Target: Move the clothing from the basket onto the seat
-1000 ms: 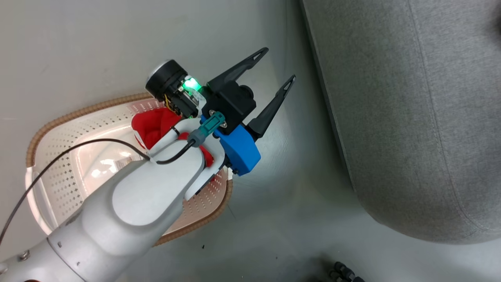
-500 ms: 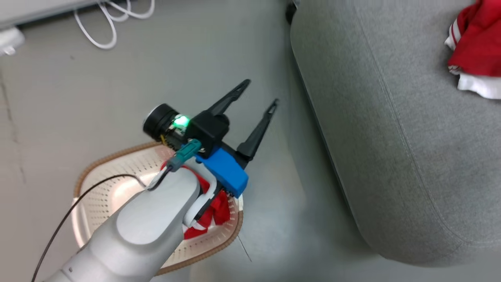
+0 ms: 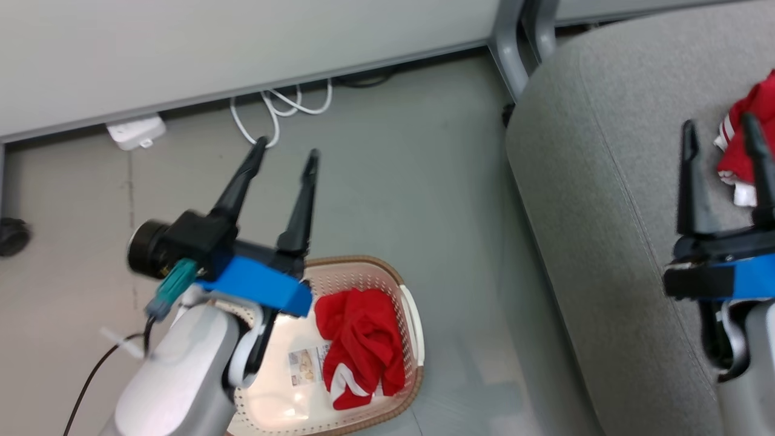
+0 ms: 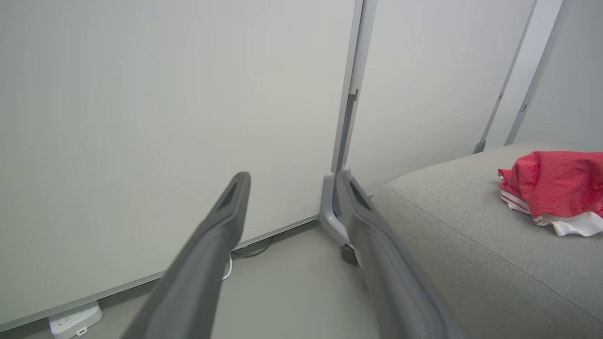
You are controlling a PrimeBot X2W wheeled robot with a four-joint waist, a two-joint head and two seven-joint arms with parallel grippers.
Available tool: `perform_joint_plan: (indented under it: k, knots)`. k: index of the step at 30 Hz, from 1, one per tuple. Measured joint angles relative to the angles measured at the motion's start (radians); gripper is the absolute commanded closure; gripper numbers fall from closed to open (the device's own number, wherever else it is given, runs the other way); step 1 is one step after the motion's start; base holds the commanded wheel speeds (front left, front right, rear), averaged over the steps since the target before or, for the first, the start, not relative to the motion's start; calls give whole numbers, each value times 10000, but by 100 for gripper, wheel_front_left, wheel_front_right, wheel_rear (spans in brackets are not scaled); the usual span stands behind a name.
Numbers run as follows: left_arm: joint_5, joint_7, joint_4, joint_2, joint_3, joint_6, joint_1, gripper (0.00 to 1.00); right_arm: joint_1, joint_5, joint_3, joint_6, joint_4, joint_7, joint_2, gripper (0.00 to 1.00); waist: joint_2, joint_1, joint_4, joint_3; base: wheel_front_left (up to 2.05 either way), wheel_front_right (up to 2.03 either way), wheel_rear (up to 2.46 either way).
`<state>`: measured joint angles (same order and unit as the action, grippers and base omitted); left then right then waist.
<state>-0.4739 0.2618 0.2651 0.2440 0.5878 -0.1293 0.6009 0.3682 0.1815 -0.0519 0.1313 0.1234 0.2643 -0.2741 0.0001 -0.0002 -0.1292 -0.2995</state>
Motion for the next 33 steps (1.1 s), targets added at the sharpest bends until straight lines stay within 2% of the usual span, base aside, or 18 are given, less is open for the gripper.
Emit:
perform_joint_plan:
  k: [6, 11, 15, 24, 33]
  knots:
    - [640, 8, -527, -211, -1756, 199, -1582, 0, -663, 8, 656, -2, -119, 0, 439, 0, 0, 0, 443, 641, 0, 0, 0]
    - [1160, 10, -784, -606, -2911, 569, -2708, 0, -1386, 52, 966, -2, -102, 0, 802, 0, 0, 0, 717, 1139, 0, 0, 0]
    - [1653, 8, -792, -1049, -3703, 1049, -3658, 0, -2110, 50, 1080, -2, -104, 0, 1051, 0, 0, 0, 884, 1547, 0, 0, 0]
    - [2309, 8, -688, -1628, -4702, 1733, -4775, 0, -3253, 113, 1072, -2, -96, 0, 1193, 0, 0, 1, 1032, 2165, 0, 0, 0]
    - [2656, 8, -602, -1881, -5097, 2050, -5350, 0, -3998, 105, 949, -2, -54, 0, 1455, 0, 0, 1, 1136, 2660, 0, 0, 0]
